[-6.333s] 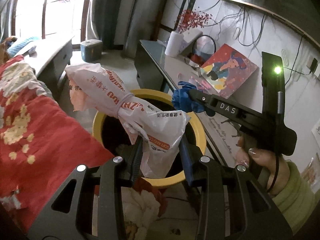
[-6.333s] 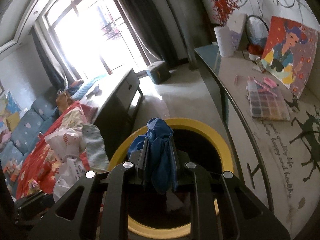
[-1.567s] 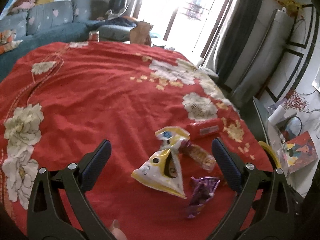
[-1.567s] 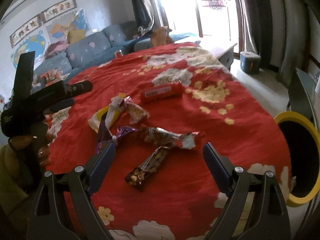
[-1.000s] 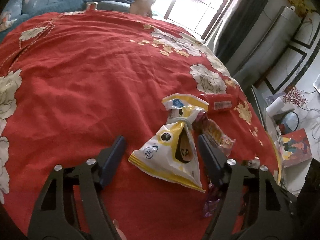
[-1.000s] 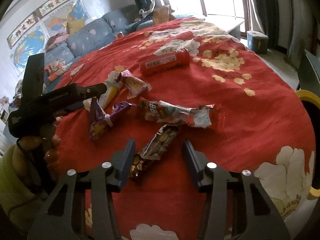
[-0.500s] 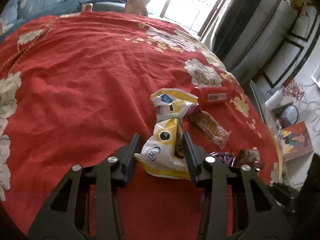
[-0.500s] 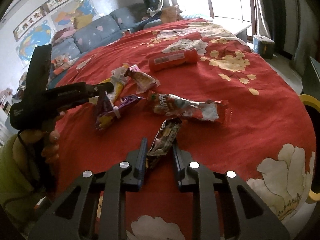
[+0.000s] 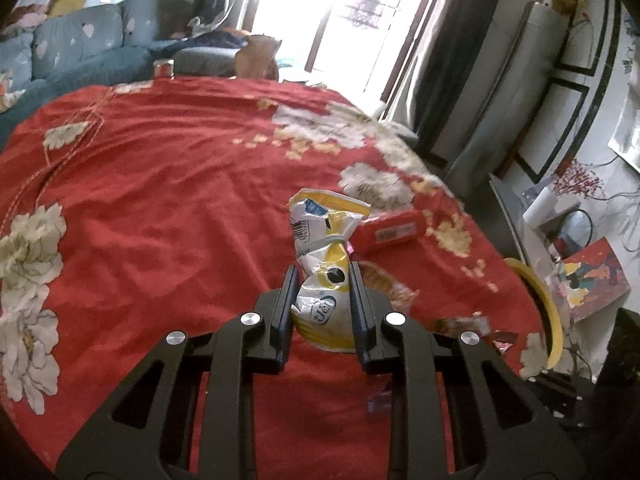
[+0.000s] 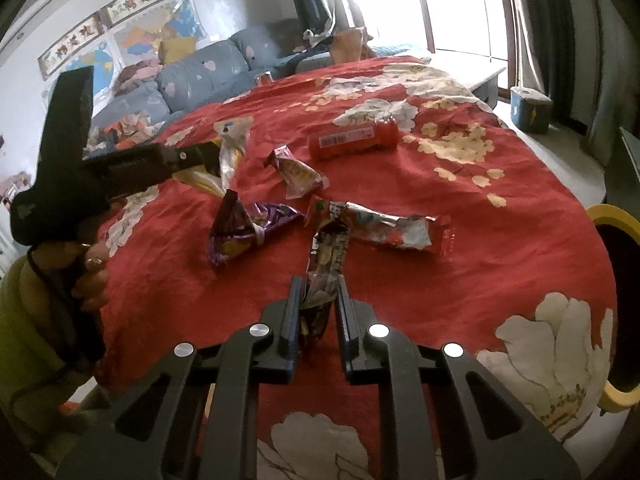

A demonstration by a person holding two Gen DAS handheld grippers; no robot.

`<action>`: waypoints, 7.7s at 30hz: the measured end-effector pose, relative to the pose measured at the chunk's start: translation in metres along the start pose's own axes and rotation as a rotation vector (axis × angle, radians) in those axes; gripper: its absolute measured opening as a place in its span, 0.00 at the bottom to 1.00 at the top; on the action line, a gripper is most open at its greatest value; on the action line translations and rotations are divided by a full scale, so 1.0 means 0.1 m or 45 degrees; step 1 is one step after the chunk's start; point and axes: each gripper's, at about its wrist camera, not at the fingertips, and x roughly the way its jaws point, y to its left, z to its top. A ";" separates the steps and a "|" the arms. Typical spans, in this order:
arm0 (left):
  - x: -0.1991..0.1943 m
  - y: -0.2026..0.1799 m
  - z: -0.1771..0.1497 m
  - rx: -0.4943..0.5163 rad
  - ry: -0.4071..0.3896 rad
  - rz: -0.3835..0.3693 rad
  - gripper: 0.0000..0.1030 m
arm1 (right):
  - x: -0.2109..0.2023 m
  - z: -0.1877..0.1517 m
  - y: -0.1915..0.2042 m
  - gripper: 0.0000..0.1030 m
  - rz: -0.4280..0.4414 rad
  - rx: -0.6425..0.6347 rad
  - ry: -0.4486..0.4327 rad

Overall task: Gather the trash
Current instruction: 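Grasp the yellow-white chip bag with the left gripper while the right gripper grasps a brown wrapper, then carry both items over the yellow bin and open both grippers to drop them, then move both tools back over the bed toward the remaining wrappers, then grasp the purple wrapper with the left gripper while the right gripper grasps a red wrapper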

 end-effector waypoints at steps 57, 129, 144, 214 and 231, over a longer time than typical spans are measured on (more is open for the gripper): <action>-0.07 -1.44 -0.07 0.231 -0.011 -0.328 0.18 | -0.87 0.19 -1.11 0.14 -0.222 0.319 -0.327; 1.17 -3.34 -0.63 0.565 0.289 -0.546 0.45 | -1.35 -0.41 -3.04 0.48 -0.566 0.803 -0.363; 0.86 -3.05 -0.49 0.517 0.230 -0.507 0.89 | -1.54 -0.24 -2.72 0.74 -0.596 0.707 -0.415; 0.00 -0.44 -0.24 0.177 0.037 -0.023 0.89 | -0.06 0.40 -0.49 0.76 -0.149 0.069 -0.098; 0.34 -0.37 -0.55 0.171 0.227 -0.071 0.28 | 0.27 0.29 -0.65 0.11 0.038 0.168 0.026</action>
